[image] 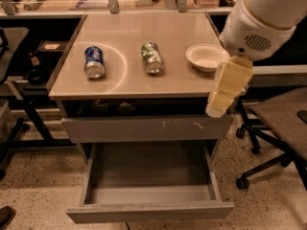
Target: Place pepsi can into middle drawer
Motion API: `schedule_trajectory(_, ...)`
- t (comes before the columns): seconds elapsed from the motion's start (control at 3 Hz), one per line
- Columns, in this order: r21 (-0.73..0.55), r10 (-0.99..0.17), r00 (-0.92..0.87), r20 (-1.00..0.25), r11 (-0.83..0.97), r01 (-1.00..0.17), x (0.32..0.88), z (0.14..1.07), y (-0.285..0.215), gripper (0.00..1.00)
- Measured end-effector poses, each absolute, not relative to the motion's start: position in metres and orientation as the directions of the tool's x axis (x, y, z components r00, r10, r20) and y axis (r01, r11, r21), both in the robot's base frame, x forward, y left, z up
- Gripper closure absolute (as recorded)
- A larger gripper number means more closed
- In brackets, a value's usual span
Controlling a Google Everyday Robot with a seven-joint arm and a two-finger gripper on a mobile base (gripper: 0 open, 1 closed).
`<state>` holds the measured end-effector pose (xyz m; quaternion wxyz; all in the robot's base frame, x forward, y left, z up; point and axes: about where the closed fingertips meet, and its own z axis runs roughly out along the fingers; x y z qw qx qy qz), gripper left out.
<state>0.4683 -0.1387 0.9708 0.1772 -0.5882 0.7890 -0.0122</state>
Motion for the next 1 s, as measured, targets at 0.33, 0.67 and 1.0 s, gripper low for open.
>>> schedule_trajectory(0.33,-0.206,-0.939,-0.194,-0.285,0.258,-0.944,0.480,0.970,-0.111,0.00)
schedule_trajectory(0.67,-0.207,-0.939,-0.194,-0.285,0.257,-0.944,0.480,0.970,-0.111,0.00)
schedule_trajectory(1.0,-0.236,-0.950,-0.133,-0.281,0.203,-0.950,0.500,0.967,-0.083,0.00)
